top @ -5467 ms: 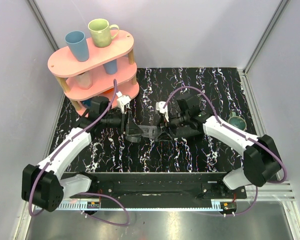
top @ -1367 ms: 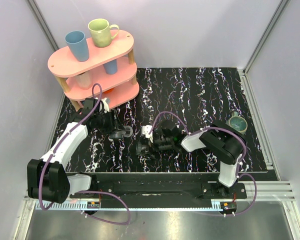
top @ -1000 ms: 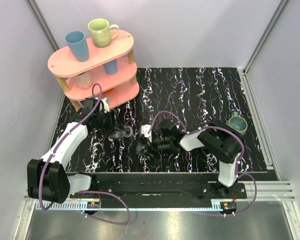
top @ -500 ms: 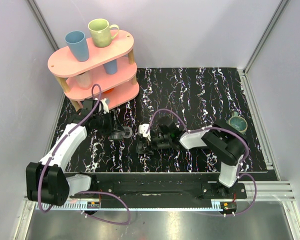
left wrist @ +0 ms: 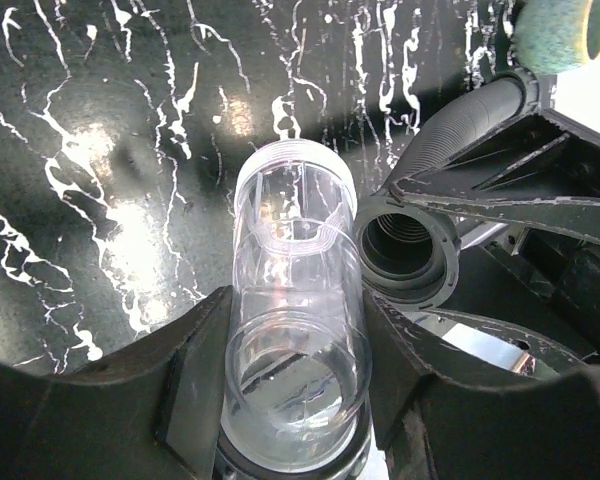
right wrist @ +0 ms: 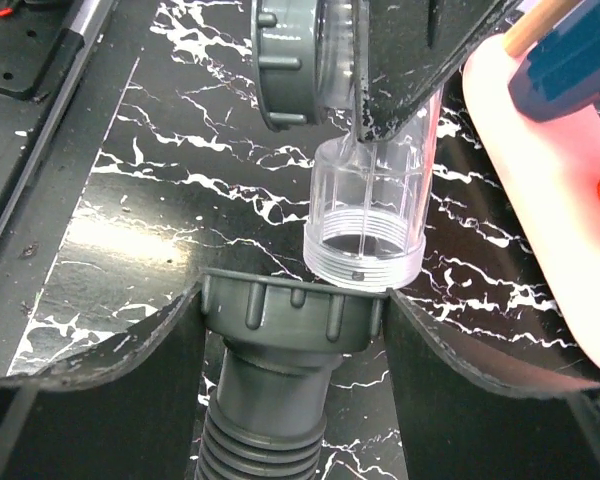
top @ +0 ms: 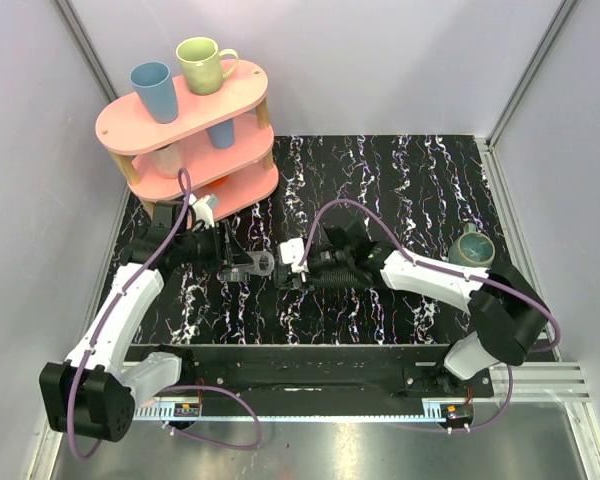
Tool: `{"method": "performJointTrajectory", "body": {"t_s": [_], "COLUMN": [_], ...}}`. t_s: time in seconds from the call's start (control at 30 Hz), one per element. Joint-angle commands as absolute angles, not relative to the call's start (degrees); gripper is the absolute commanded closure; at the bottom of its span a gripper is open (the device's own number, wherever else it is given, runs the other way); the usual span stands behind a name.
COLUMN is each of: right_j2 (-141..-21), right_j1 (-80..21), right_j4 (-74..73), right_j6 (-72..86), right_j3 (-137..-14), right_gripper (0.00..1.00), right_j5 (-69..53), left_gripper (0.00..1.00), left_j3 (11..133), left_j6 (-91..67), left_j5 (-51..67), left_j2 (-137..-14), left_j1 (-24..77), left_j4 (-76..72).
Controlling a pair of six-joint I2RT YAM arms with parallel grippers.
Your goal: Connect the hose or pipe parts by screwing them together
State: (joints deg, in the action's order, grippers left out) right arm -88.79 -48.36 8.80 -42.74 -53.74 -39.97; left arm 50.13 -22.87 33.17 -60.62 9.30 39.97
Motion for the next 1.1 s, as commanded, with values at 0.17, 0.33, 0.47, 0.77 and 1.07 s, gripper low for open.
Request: {"method": "performJointTrajectory", "body": {"t_s": [0.17,0.33,0.47,0.77,1.07], "right_j2": [-83.85,-81.83,-80.60,-77.44,-74.80], "right_j1": [-48.69,-48.69,-48.60,-47.73,-46.67], "right_j4": [3.42,8.34,10.72,12.92,12.92], "right_j6": [-48.78,-46.06,-43.42,-42.10,-40.52], "right_j3": [-56.25,-53.62,-52.74,-50.89,-49.83], "right_gripper": [0.42,0.44,0.44,0.44,0.45], "right_j5": [-37.80,-36.91,-37.97,-39.46,-39.72], "left_gripper": [1.00,1.00,1.00,1.00,1.00], "left_j3": [55.19,53.97,52.56,52.20,58.53], "left_j6": [-21.98,-22.76,-23.11,-23.47,-18.55], "left_j5": [41.31,45.35,48.85,52.83,44.48], "left_j2": [-55.37,-54.32,-53.17,-54.40,-56.07], "left_j1": [9.32,9.49,9.75,12.04,12.13], "left_j4": [40.60,38.86,36.39,34.01,42.62]}}
